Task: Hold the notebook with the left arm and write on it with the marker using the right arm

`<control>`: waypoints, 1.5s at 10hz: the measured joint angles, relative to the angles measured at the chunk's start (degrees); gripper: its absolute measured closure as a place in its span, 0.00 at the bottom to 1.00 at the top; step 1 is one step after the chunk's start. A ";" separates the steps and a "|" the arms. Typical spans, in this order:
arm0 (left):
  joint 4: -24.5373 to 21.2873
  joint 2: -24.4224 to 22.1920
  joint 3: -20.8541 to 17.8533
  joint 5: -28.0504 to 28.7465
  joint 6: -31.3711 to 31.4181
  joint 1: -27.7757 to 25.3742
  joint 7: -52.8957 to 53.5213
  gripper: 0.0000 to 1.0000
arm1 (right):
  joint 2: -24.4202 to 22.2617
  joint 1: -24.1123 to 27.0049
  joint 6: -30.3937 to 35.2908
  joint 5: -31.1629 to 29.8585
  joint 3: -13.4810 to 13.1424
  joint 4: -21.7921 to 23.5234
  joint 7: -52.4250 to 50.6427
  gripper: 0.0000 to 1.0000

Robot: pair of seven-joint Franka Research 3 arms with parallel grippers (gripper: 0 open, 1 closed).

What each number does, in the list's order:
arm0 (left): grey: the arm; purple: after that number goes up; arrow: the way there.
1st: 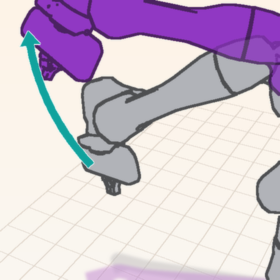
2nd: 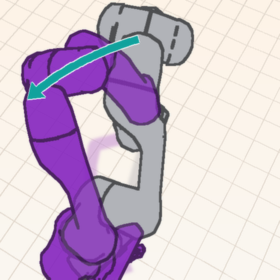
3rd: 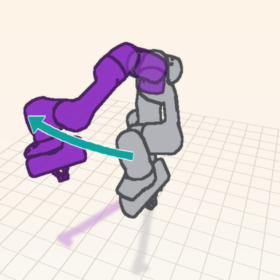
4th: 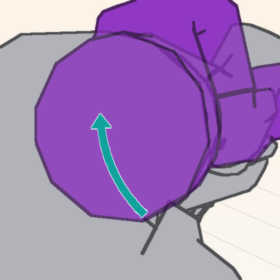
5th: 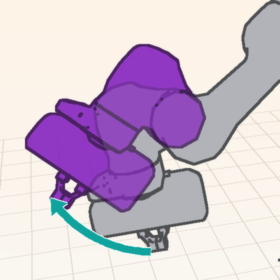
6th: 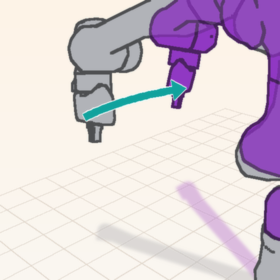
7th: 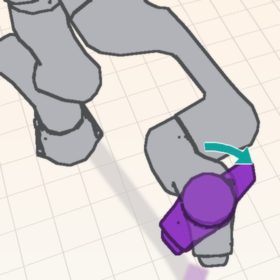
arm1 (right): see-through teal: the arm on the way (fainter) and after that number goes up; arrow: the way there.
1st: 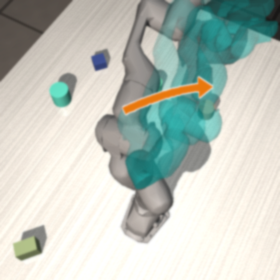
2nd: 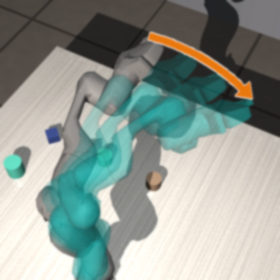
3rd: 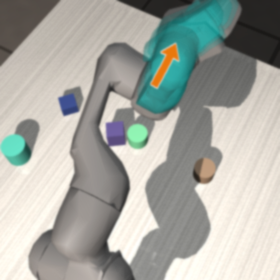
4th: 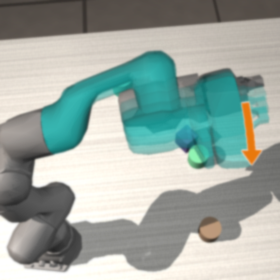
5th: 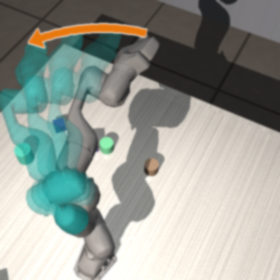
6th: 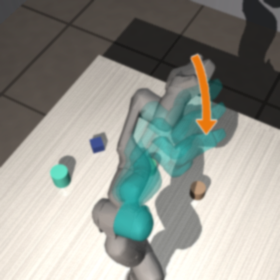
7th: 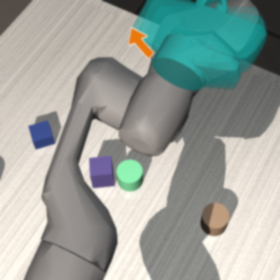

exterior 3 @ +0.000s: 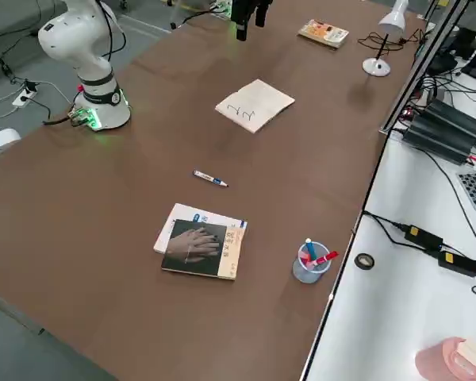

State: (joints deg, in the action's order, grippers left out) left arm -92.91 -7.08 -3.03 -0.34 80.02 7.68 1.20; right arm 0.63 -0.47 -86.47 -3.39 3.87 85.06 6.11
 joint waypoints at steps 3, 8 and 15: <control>0.07 0.00 0.26 0.00 -0.02 0.09 0.00 0.00 | 0.00 -0.04 0.03 0.00 0.00 0.05 0.00 0.00; 0.22 0.00 0.38 0.00 -0.10 0.26 0.00 0.00 | 0.00 -0.05 0.02 0.00 0.00 0.06 0.00 0.00; 0.22 0.02 0.40 0.00 -0.16 0.27 0.00 0.00 | -0.08 -0.18 -1.14 -0.03 0.04 0.04 0.00 0.00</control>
State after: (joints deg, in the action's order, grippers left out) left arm -92.69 -7.06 -2.63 -0.34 79.86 7.95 1.20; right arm 0.55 -0.65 -87.61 -3.42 3.91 85.09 6.12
